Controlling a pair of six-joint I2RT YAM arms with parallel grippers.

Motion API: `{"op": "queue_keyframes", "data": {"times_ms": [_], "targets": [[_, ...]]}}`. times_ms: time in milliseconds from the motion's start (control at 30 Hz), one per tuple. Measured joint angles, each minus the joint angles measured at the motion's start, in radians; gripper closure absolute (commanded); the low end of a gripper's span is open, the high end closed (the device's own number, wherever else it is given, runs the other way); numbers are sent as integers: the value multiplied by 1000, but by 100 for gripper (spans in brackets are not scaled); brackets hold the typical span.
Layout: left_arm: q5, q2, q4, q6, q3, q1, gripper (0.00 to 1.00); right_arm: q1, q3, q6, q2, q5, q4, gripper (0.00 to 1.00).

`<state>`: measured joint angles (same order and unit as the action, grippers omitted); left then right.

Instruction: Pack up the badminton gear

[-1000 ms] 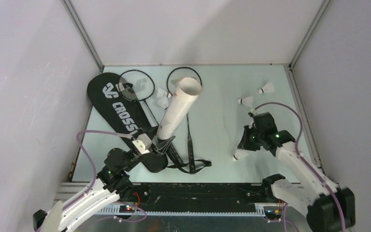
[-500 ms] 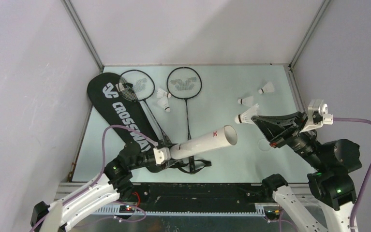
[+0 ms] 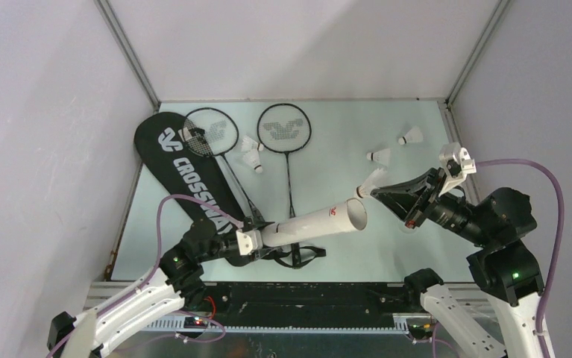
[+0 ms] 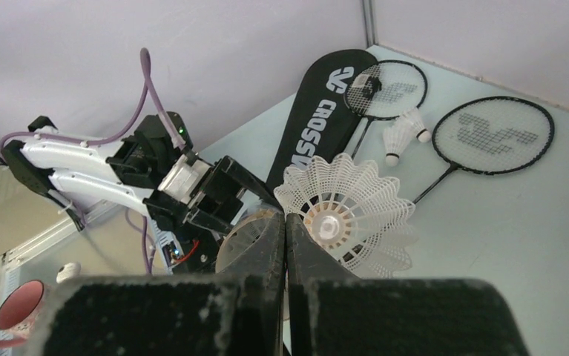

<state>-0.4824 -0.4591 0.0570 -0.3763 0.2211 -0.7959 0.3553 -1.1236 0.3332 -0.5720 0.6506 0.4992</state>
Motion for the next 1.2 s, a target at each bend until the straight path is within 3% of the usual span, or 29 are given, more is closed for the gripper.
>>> {"op": "queue_keyframes", "data": {"times_ms": [300, 600, 933, 1200], "targets": [[1, -4, 0, -1, 0, 0, 74, 2, 0, -15, 48, 9, 73, 100], [13, -26, 0, 1, 0, 1, 74, 11, 72, 61, 51, 83, 25, 100], [10, -43, 7, -3, 2, 0, 74, 21, 92, 85, 148, 41, 23, 100], [0, -23, 16, -10, 2, 0, 74, 21, 97, 108, 116, 18, 23, 100]]}}
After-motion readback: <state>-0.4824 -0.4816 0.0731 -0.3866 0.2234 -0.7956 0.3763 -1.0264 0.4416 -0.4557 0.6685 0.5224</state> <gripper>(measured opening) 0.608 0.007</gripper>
